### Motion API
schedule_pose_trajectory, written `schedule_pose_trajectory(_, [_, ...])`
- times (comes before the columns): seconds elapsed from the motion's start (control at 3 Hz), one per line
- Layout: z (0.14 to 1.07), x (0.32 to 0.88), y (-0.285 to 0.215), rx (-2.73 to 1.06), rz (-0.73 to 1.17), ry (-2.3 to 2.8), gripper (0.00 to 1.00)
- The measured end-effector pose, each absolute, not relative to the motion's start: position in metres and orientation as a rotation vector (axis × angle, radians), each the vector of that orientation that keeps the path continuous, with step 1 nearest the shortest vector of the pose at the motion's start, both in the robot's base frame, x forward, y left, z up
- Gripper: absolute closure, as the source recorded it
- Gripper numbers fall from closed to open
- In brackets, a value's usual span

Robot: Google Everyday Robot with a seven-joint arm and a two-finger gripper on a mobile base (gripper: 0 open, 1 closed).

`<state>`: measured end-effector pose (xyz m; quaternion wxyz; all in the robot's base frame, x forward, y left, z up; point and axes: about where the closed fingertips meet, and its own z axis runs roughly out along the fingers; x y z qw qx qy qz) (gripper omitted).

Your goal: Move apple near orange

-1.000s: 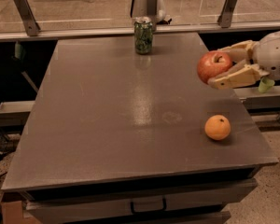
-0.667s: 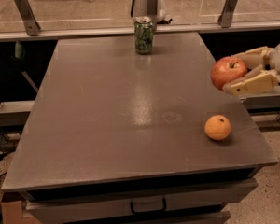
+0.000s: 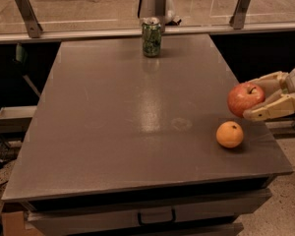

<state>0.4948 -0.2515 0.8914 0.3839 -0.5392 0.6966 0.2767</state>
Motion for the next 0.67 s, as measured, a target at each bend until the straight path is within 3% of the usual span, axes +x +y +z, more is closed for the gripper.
schedule_pose_trajectory(0.67, [0.8667,0.4876,-0.2495,-1.517,0.767,1.724,1.0])
